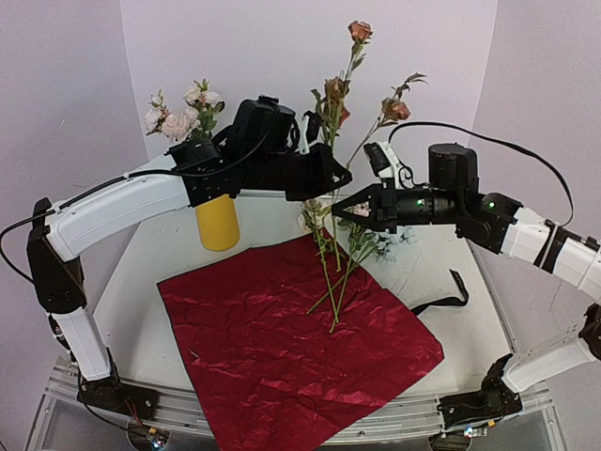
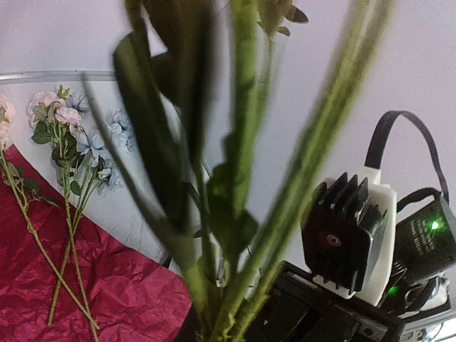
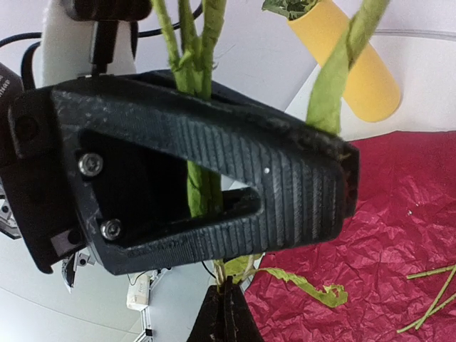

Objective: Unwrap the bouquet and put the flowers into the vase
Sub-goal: Insert the fake flower into the vase.

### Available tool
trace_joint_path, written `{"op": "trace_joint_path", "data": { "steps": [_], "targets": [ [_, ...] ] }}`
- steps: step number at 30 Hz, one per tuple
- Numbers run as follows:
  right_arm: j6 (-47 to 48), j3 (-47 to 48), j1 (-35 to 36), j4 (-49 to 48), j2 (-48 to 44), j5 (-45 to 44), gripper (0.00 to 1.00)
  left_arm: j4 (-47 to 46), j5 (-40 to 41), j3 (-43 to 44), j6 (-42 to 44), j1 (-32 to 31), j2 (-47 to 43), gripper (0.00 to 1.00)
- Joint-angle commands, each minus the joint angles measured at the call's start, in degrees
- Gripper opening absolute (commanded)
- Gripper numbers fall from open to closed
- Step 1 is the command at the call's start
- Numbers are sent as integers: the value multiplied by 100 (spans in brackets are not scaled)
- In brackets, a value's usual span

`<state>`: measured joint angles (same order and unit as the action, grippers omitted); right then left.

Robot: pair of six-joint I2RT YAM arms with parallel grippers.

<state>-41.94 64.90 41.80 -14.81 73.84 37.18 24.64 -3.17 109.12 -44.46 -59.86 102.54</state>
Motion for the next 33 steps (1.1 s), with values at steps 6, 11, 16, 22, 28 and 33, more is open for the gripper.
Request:
{"op": "trace_joint_path", "data": {
  "steps": [6, 11, 16, 22, 28, 33],
  "targets": [
    [42, -117, 30, -95, -270, -89, 39, 19, 382, -123, 337, 46, -331, 0],
    [38, -286, 34, -31, -359, -356, 70, 19, 1290, -365, 1121, 71, -812, 0],
    [53, -317, 30, -2, -388, -520, 77, 12, 2772, -643, 2207, 144, -1326, 0],
    [83, -239, 30, 14, -353, -617, 77, -276, 3581, -564, 3443, 586, -1559, 0],
    [111, -117, 30, 26, -278, -650, 77, -1391, 3213, -998, 4313, 1515, -1949, 0],
    [206, 147, 29, 82, -151, -619, 77, -2684, 2203, -1639, 4349, 2552, -2226, 0]
  ]
}}
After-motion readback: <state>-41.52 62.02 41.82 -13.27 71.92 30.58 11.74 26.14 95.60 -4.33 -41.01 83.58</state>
